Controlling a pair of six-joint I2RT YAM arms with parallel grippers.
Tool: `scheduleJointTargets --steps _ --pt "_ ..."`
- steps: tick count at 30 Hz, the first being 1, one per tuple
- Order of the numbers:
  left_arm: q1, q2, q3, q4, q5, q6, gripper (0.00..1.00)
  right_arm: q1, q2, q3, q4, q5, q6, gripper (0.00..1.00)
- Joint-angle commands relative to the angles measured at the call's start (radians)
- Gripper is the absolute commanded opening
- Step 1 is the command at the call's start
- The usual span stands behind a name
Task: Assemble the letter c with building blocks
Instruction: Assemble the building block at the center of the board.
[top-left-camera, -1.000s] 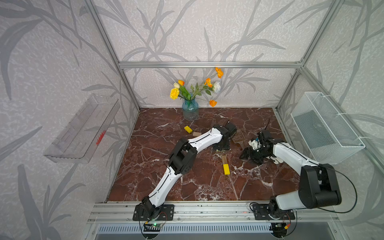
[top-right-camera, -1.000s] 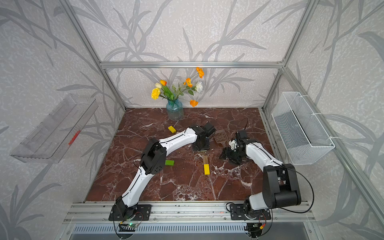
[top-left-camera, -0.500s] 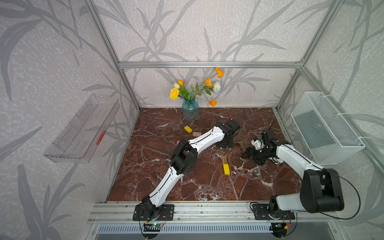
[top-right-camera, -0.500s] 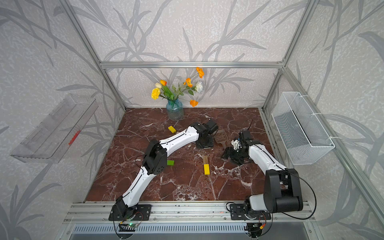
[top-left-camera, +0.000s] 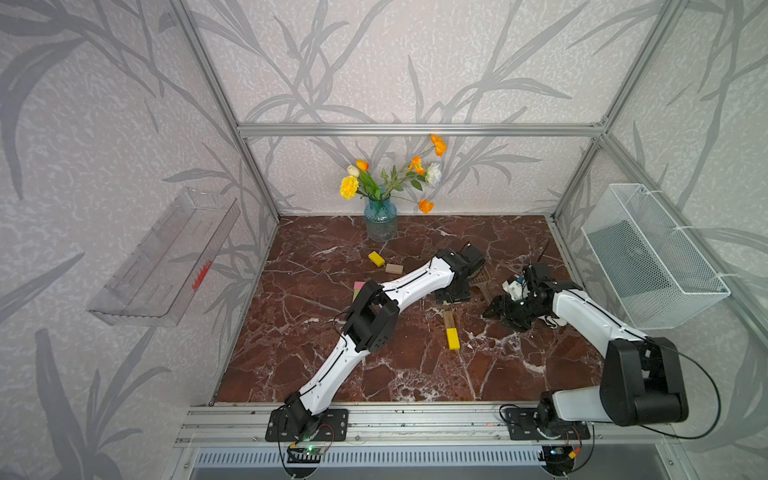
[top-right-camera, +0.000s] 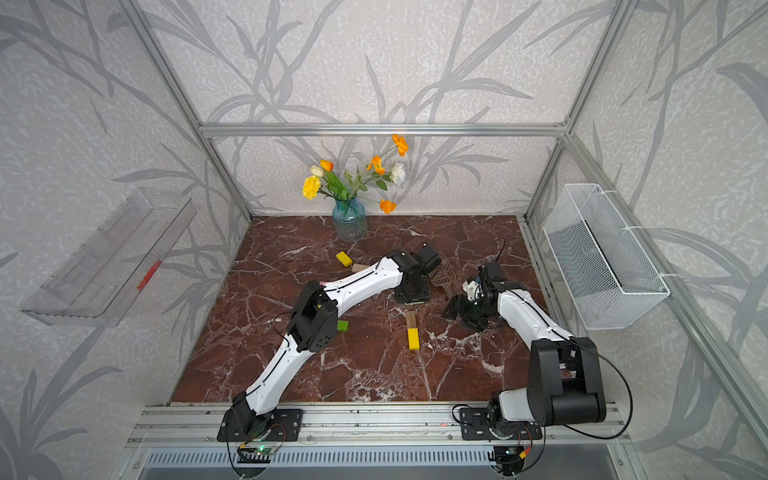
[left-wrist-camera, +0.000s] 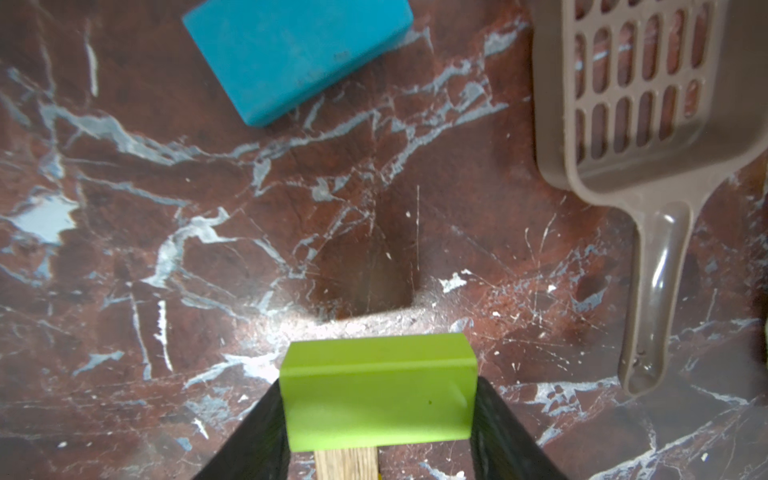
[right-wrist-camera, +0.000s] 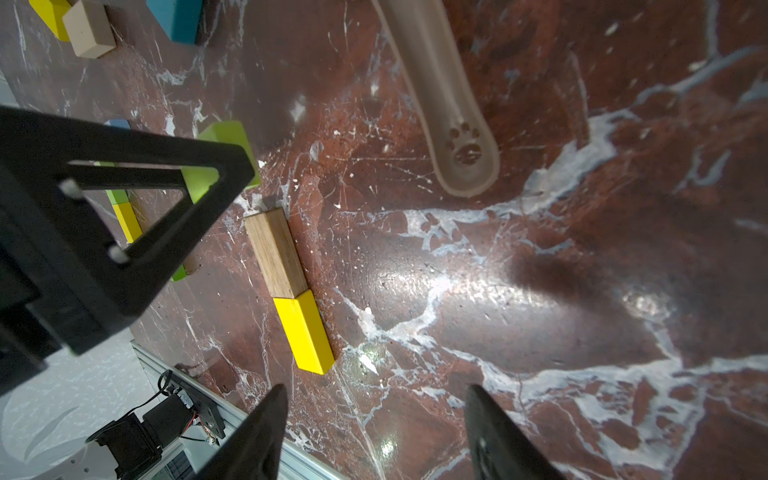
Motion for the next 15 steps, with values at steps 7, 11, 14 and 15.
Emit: scheduleJointTargets --steps 7,11,14,15 --pt "-0.006 0.01 -0.031 -0.025 -0.014 -0.013 0.51 -0.005 -0.027 -0.008 -0.017 -0.011 -0.019 0.67" --pt "-0.004 0.01 -0.036 -0.022 -0.02 -0.013 0.51 -0.008 -0.028 -0.008 -0.019 -0.013 -0.022 0.67" --pt "-0.004 0.013 -0.039 -0.016 -0.017 -0.011 0.51 -0.01 -0.032 -0.01 -0.019 -0.014 -0.022 0.67" --pt "-0.004 0.013 -0.039 -0.014 -0.014 -0.01 0.51 -0.011 -0.033 -0.012 -0.019 -0.014 -0.022 0.67"
